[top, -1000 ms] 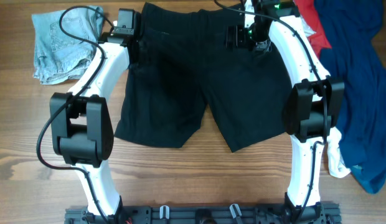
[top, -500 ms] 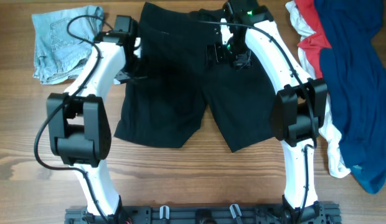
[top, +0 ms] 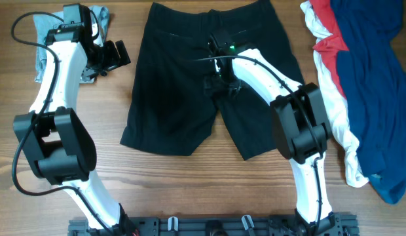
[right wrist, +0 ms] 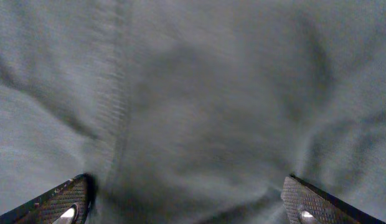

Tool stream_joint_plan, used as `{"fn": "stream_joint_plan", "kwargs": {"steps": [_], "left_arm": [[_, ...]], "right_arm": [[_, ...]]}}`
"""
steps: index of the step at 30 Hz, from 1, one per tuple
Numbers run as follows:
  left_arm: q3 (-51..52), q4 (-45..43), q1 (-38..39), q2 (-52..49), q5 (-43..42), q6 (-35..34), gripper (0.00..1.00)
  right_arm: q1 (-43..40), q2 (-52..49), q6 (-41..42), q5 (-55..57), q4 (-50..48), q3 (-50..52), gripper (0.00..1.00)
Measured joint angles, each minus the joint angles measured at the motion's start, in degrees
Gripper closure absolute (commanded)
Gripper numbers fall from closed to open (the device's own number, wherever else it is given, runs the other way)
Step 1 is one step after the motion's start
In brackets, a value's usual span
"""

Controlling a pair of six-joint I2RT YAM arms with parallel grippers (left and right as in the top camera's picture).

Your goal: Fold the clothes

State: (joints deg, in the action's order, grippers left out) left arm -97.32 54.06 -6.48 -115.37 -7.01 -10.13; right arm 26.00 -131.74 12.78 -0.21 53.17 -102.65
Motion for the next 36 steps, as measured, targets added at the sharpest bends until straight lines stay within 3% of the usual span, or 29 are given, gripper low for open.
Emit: {"fn": "stream_joint_plan", "kwargs": {"steps": [9, 15, 18, 19, 21, 22, 29, 36], "left_arm": [[-0.02, -1.42, 1.09, 0.00, 0.00, 0.02, 0.00], [-0.02, -2.93, 4.52, 0.00, 0.02, 4.66, 0.00], [-0.02, -4.09, 3.69, 0.00, 0.04, 5.11, 0.00], [-0.02, -4.20, 2.27, 0.00, 0.07, 4.94, 0.00], [-0.02, -4.13, -0.94, 0.00, 0.22, 4.68, 0.00], [-0.02, -4.17, -2.34, 0.00, 0.26, 4.52, 0.00], [-0.04, -4.17, -9.92, 0.00, 0.26, 0.57, 0.00], [-0.04, -4.42, -10.40, 0.00, 0.24, -0.09, 0.00]], "right_arm": [[-12.37, 1.68, -3.67, -3.61, 0.42, 2.56, 0.00], [-12.90, 2.64, -7.08, -10.51, 0.68, 0.81, 0.00], [-10.12, 9.77, -7.10, -12.94, -5.14, -0.76, 0.01], [-8.33, 11.13, -7.06, -13.33, -7.32, -1.40, 0.18], [-3.87, 11.21, -5.53, -14.01, -15.52, -1.62, 0.88], [-2.14, 10.60, -4.37, -14.38, -19.37, -1.51, 0.95], [1.22, -3.06, 0.04, -14.82, -36.28, -1.25, 0.96], [1.75, -7.65, -1.16, -15.08, -34.27, -1.90, 0.96]]}}
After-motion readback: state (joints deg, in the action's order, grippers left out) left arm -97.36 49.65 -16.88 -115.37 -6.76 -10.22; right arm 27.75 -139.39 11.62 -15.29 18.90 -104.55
